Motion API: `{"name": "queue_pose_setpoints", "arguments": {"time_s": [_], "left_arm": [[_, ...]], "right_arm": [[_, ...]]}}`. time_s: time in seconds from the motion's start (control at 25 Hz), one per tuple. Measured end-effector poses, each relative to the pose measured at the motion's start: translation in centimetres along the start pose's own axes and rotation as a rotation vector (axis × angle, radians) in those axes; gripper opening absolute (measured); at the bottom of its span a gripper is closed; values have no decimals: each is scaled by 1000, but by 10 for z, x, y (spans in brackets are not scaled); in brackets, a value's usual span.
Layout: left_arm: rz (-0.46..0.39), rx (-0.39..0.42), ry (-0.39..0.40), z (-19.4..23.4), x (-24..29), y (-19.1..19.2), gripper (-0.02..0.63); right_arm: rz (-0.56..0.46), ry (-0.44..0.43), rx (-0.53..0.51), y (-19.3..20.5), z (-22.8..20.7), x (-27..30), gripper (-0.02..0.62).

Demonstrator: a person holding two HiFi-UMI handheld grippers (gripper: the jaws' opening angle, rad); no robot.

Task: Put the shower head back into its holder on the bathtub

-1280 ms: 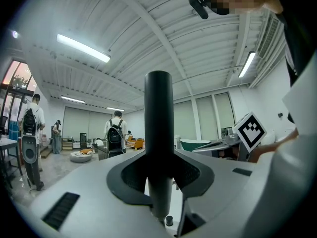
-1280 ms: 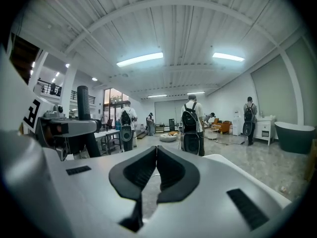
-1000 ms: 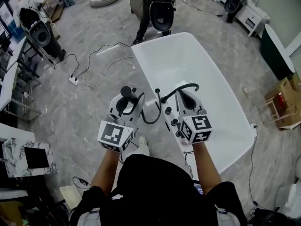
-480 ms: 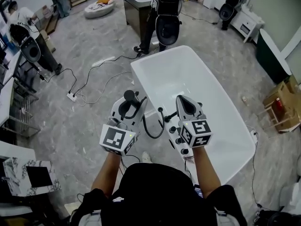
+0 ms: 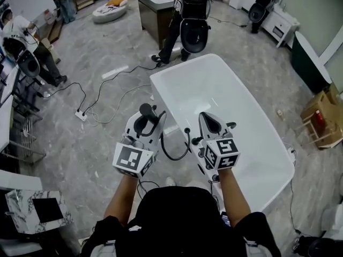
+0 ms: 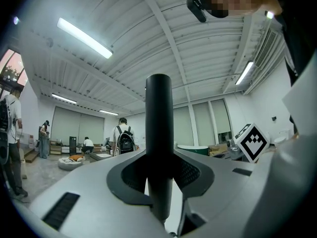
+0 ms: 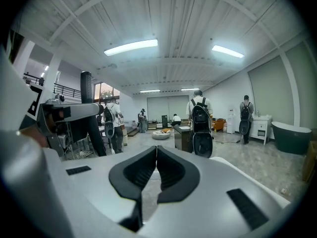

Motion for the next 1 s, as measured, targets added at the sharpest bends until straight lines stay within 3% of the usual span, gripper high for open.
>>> {"name": "queue_pose_setpoints", "arguments": {"time_s": [0.68,1.0], "left_arm": [[104,-57,-13,5,56,39,127],[183,-100,-44,6,71,85,127]], "right_arm": [[157,-29,55,43,-47,36,23],[295,-72,118,98,-62,48,25]]}}
Point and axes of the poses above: the fingertips, and each gripper's own axes: x forward along the fingers, z to its left, y out of its underside, the point moved 8 cm from there along -x, backward along the fingers, and after that the axes turned 1 degree about -x, right-handed, at the moved point
